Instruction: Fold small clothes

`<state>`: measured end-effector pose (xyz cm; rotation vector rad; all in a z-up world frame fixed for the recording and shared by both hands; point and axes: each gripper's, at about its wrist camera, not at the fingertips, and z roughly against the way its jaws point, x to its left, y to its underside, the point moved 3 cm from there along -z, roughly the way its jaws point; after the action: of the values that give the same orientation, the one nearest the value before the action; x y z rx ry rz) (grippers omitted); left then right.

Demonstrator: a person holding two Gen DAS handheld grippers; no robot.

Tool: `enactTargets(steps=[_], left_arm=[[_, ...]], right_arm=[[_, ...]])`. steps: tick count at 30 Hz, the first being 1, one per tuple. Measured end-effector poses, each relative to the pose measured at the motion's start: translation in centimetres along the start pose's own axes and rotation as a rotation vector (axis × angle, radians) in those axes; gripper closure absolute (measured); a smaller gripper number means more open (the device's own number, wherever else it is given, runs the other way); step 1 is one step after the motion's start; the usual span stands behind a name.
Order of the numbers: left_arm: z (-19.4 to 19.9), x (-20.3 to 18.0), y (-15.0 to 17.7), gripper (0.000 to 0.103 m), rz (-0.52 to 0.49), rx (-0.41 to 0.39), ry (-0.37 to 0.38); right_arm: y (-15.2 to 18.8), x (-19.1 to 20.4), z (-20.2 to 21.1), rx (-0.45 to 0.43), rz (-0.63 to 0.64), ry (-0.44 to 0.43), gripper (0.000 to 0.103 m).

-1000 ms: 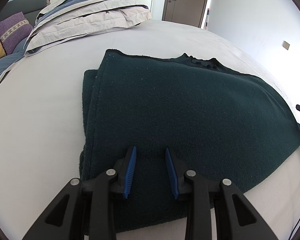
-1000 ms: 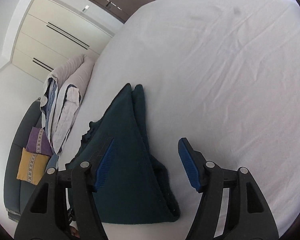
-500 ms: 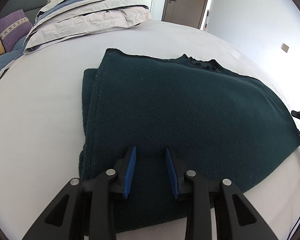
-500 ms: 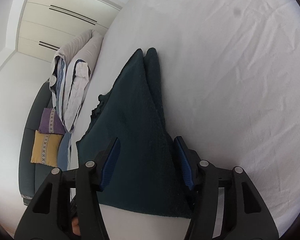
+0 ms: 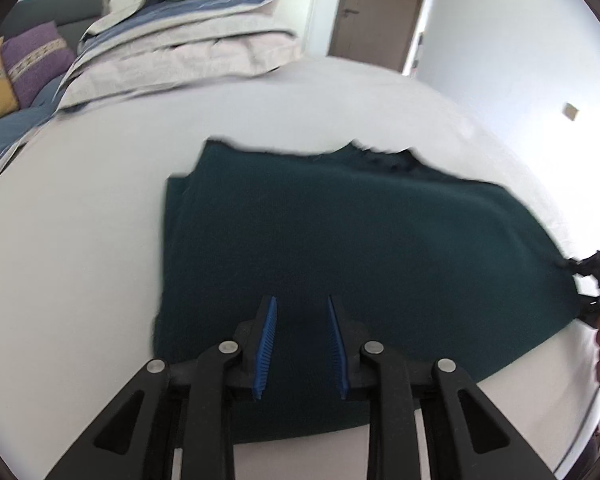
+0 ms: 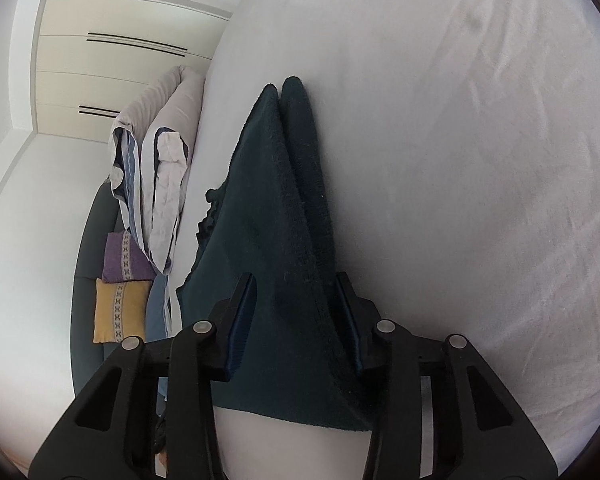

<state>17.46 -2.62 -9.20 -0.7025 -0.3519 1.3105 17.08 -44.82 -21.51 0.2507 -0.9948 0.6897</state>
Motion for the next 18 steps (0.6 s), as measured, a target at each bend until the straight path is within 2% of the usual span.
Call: enactTargets(steps=[4, 7, 9, 10, 13, 18], left_arm=[[-1.5, -6.4, -2.2, 0.076, -0.082, 0.015, 0.121], [-5.0, -9.2, -2.6, 0.076, -0.102, 0.08, 0.158], [-7.6, -9.5, -2.2, 0.076, -0.083, 0.139, 0.145], [-8.5, -9.1, -2.0, 0.075, -0.054, 0.141, 0.155], [-9.2, -7.9, -2.0, 0.077, 0.042, 0.143, 0.226], [-9.7, -8.1, -2.0, 0.077, 0.013, 0.149, 0.223]], right_arm=[[0.5, -0.6, 0.3, -0.019, -0.026, -0.036, 0.077], [0.7, -0.7, 0.2, -0.027, -0.029, -0.042, 0.078], [0.8, -0.6, 0.1, -0.031, -0.02, -0.022, 0.082], [0.8, -0.5, 0.1, -0.03, -0.008, -0.005, 0.084], [1.1, 0.3, -0.1, -0.045, 0.056, 0.07, 0.086], [1.2, 2.1, -0.5, -0.065, 0.137, 0.201, 0.088]])
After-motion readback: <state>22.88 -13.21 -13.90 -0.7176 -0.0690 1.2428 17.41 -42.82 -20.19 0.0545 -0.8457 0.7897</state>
